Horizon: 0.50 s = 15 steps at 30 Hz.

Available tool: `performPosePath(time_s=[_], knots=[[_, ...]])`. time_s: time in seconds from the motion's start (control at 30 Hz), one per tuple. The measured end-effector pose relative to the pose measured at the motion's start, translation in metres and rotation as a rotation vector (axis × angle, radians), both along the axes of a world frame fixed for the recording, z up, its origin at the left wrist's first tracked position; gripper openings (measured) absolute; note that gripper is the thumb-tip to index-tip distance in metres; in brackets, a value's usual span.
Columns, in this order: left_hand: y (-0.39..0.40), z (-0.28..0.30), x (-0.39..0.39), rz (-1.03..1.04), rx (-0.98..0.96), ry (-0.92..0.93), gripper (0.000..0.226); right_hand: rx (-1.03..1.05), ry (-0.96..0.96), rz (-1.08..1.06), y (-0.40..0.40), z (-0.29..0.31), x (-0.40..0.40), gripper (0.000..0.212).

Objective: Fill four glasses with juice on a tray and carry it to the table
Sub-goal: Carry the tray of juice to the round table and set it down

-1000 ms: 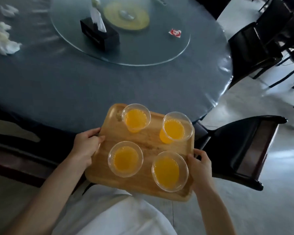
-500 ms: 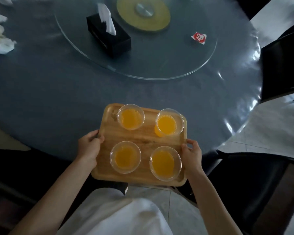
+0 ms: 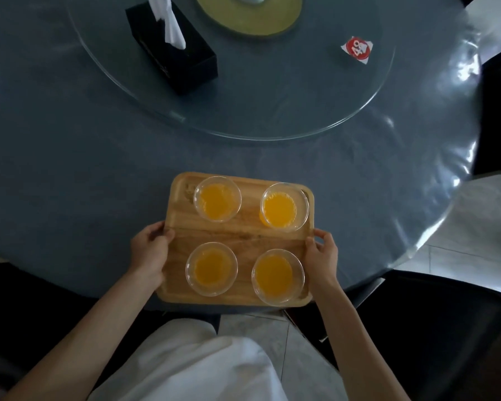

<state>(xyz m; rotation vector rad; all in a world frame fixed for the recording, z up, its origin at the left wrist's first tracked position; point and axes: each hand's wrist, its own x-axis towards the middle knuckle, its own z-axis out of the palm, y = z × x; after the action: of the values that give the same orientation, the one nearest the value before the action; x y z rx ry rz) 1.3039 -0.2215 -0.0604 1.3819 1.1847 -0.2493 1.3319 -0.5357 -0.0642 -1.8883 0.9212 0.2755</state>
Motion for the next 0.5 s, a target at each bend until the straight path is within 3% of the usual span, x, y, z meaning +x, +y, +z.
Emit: performPosePath(time_s=[0.5], knots=[[-0.008, -0.010, 0.009, 0.015, 0.017, 0.014, 0.035, 0.094, -0.001, -0.052, -0.022, -0.020, 0.004, 0.016]])
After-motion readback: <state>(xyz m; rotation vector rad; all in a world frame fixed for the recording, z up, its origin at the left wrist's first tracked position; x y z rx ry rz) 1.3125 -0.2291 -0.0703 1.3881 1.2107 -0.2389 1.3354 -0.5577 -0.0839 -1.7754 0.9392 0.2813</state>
